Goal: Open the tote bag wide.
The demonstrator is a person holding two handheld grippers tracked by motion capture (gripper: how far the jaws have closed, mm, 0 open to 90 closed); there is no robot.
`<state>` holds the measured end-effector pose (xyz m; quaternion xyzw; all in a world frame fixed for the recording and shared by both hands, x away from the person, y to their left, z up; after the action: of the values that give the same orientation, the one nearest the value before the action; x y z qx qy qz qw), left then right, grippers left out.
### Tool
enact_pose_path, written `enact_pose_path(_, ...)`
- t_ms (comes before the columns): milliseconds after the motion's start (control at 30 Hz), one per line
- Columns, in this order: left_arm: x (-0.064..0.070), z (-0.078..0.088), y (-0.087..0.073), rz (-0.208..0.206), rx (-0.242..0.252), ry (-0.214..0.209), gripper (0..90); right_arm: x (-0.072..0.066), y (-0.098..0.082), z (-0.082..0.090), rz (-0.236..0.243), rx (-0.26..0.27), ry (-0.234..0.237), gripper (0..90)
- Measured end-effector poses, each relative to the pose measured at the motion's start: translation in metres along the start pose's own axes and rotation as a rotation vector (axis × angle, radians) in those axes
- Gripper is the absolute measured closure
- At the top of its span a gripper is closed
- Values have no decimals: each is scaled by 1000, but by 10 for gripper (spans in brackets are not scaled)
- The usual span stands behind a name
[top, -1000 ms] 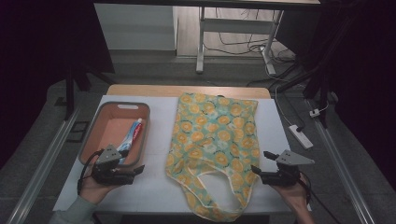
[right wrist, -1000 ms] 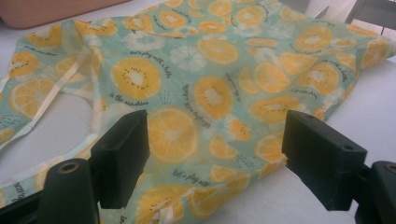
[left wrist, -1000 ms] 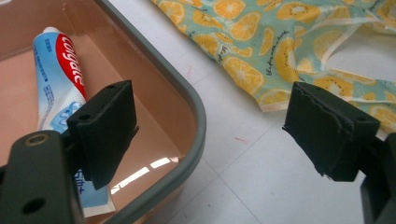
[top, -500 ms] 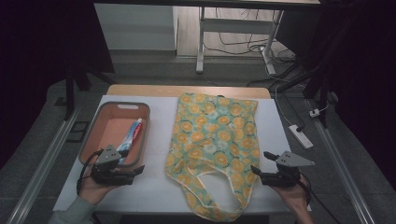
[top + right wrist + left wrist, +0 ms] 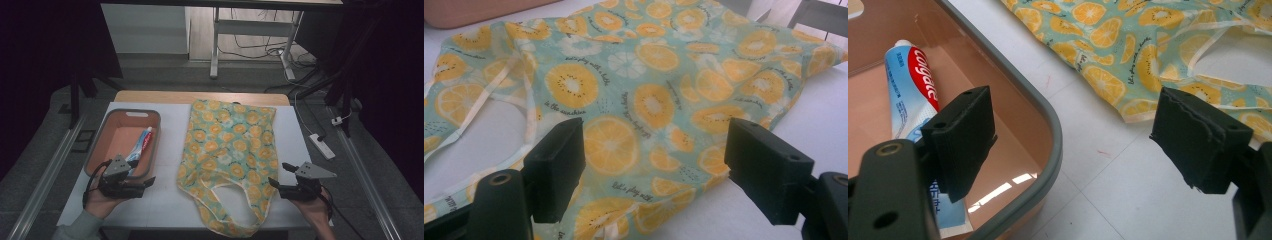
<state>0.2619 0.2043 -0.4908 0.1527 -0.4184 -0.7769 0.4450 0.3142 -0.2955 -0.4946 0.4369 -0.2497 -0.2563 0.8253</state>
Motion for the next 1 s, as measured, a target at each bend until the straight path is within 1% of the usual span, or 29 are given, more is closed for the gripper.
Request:
enact_pose_path(100, 1, 1, 1, -4, 1, 0, 179, -1, 0, 0, 2, -2, 0, 238)
enact_pose_path(133, 4, 0, 3, -14, 4, 0, 180, -1, 0, -1, 3, -2, 2, 238)
enact_pose_path(200, 7, 0, 5, -18, 5, -2, 179, -1, 1, -1, 7, -1, 5, 238)
enact_pose_path(267, 13, -3, 10, -41, 3, -7, 179, -2, 1, -1, 14, 8, 15, 238)
enact_pose_path(300, 20, -7, 15, -70, -5, -16, 179, -2, 2, -1, 15, 8, 16, 238)
enact_pose_path(333, 23, -9, 17, -81, -9, -25, 179, -2, 2, -1, 13, 7, 16, 238)
enact_pose_path(367, 23, -9, 17, -81, -9, -25, 180, -2, 2, -1, 13, 8, 17, 238)
enact_pose_path(433, 29, -13, 23, -95, -13, -37, 180, -2, 2, -1, 13, 11, 17, 238)
enact_pose_path(500, 35, -18, 27, -112, -23, -52, 180, -3, 2, 0, 12, 27, 24, 238)
enact_pose_path(567, 41, -22, 31, -133, -36, -70, 185, -4, 4, 0, 14, 33, 28, 238)
enact_pose_path(600, 48, -27, 34, -157, -51, -86, 185, -4, 4, 0, 15, 36, 31, 238)
enact_pose_path(633, 48, -27, 34, -157, -51, -86, 185, -5, 4, 0, 20, 36, 33, 238)
enact_pose_path(667, 54, -33, 37, -179, -67, -100, 185, -5, 5, 0, 21, 36, 34, 238)
enact_pose_path(700, 54, -33, 37, -179, -67, -100, 185, -6, 5, -1, 22, 32, 34, 238)
enact_pose_path(800, 65, -44, 40, -207, -92, -128, 194, -6, 4, -2, 23, 19, 33, 238)
enact_pose_path(867, 73, -54, 42, -232, -116, -153, 196, -6, 3, -3, 21, 19, 33, 238)
enact_pose_path(900, 81, -64, 44, -259, -145, -178, 204, -6, 3, -3, 22, 17, 35, 238)
enact_pose_path(933, 85, -69, 44, -275, -161, -184, 206, -6, 3, -3, 20, 19, 35, 238)
enact_pose_path(967, 85, -69, 44, -275, -161, -184, 207, -6, 3, -3, 19, 20, 35, 238)
enact_pose_path(1000, 88, -74, 45, -289, -177, -192, 207, -6, 2, -4, 18, 16, 38, 238)
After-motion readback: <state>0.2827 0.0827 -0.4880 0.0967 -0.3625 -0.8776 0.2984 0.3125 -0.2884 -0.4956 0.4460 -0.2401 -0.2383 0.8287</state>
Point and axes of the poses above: each handheld gripper's, and its own axes: z roughly backward along the jaws, y roughly out of its top, x roughly to its right, the point moved 3 cm from there along -z, roughly forward along the jaws, and after that the axes turned 7 degrees about z, right-handed, at the moved point
